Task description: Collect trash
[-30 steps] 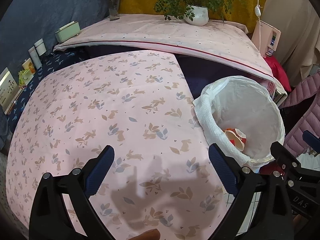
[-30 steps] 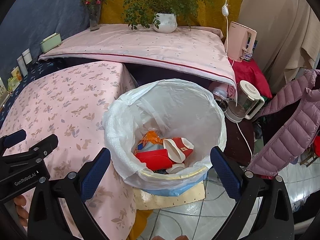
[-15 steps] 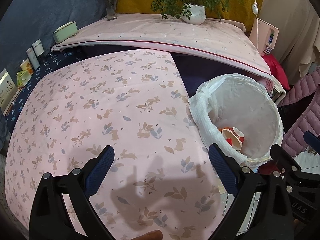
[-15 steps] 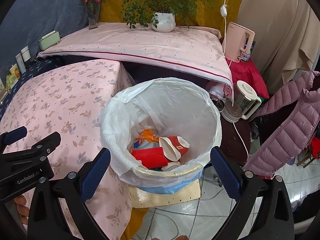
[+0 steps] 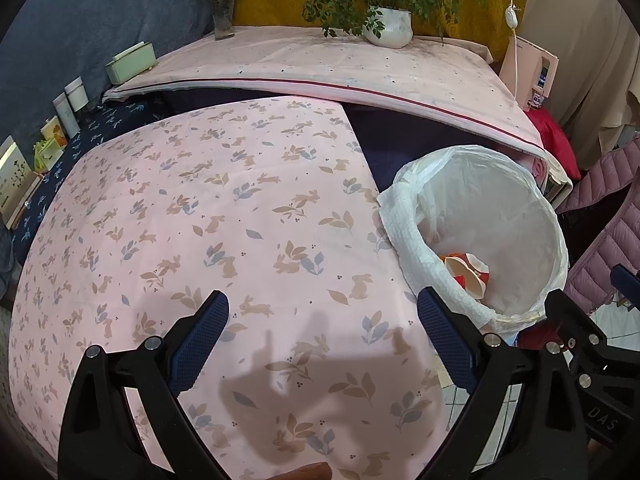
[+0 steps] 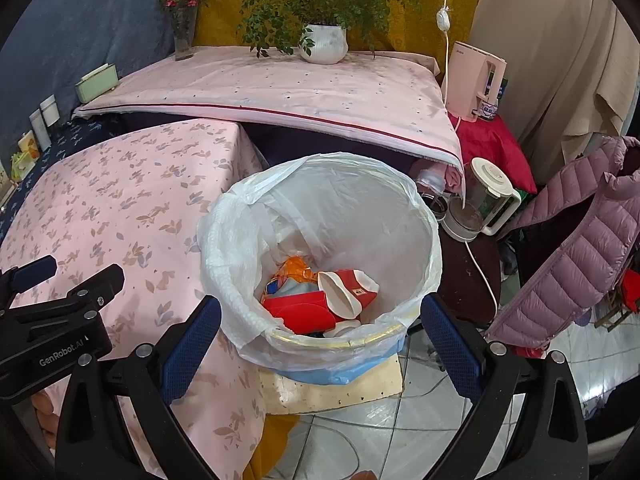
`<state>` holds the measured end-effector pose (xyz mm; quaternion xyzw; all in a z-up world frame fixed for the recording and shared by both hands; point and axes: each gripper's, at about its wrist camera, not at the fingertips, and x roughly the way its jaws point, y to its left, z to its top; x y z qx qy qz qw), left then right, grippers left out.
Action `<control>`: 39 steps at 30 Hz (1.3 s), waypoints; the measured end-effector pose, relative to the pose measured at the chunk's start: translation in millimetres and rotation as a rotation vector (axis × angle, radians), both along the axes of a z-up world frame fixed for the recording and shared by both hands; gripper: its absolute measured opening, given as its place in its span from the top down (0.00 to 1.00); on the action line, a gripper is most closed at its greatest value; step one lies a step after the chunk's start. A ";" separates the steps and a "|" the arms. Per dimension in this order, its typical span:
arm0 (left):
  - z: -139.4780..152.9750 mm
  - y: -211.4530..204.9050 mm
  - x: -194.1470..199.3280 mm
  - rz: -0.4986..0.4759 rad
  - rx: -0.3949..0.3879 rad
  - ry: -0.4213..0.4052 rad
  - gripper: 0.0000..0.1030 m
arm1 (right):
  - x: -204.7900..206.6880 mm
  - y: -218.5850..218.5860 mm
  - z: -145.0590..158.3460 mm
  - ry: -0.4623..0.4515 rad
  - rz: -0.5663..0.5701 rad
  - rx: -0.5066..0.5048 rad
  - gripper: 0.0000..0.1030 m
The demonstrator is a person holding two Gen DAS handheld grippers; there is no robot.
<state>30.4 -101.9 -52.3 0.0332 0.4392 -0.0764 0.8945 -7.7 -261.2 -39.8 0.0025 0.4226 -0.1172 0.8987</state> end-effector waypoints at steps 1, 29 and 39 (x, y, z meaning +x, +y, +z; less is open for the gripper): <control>-0.1 0.1 0.0 -0.001 0.000 -0.001 0.12 | 0.0 -0.1 -0.2 0.001 0.000 0.001 0.07; -2.5 -6.4 -7.1 0.000 0.010 -0.004 0.12 | -4.1 -0.5 -5.9 0.003 -0.001 0.001 0.07; -3.2 -6.5 -7.7 0.014 0.010 -0.012 0.12 | -6.1 -2.1 -9.4 0.005 -0.009 0.001 0.07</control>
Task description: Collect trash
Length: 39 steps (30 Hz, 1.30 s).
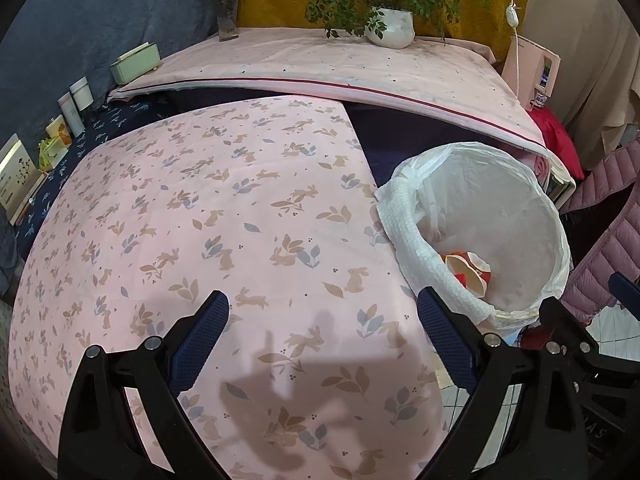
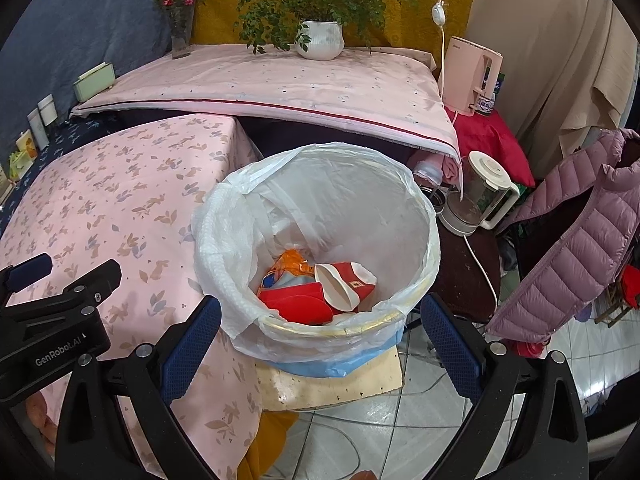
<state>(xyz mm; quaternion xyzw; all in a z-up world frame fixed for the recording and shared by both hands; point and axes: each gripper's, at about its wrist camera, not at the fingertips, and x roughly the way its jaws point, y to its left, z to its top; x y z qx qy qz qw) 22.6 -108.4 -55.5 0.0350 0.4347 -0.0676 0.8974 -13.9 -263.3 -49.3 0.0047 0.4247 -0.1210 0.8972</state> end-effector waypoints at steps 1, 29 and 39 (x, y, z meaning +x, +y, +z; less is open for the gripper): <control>-0.1 0.2 0.0 -0.002 -0.002 0.001 0.12 | 0.0 0.1 0.0 0.000 0.000 -0.001 0.07; -5.2 -2.2 0.5 -0.005 0.004 0.008 0.12 | 0.9 2.2 -6.9 0.009 -0.006 -0.006 0.07; -6.0 -5.3 -0.1 -0.015 0.001 0.010 0.12 | 1.2 2.0 -6.0 0.006 -0.010 -0.003 0.07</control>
